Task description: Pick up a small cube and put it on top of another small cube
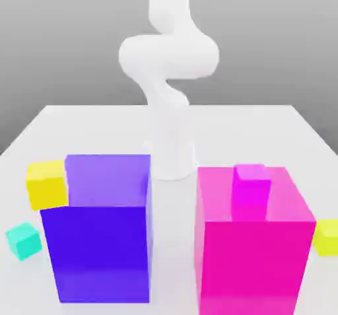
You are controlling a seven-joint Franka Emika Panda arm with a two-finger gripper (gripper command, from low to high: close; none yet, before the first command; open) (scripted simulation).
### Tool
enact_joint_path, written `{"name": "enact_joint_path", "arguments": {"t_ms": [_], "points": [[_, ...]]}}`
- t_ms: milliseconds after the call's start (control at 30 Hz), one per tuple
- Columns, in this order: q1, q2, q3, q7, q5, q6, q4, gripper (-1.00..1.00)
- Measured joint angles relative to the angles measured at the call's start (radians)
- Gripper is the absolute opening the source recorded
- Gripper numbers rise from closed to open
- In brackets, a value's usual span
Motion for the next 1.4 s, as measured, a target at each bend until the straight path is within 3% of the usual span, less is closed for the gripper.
{"name": "enact_joint_path", "arguments": {"t_ms": [200, 533, 800, 1000, 1033, 1267, 1400], "points": [[0.173, 0.222, 0.0, -0.214, 0.059, 0.086, -0.039, 0.0], [0.375, 0.579, 0.092, -0.526, 0.104, 0.227, -0.101, 0.0], [0.53, 0.862, 0.156, -0.65, -0.034, 0.346, -0.154, 0.0], [0.6, 1.059, 0.123, -0.631, -0.148, 0.473, -0.145, 0.0], [0.612, 1.101, 0.109, -0.623, -0.159, 0.506, -0.138, -1.0], [0.617, 1.115, 0.104, -0.619, -0.165, 0.516, -0.135, -1.0], [0.595, 0.996, 0.135, -0.649, -0.126, 0.42, -0.158, -1.0]]}}
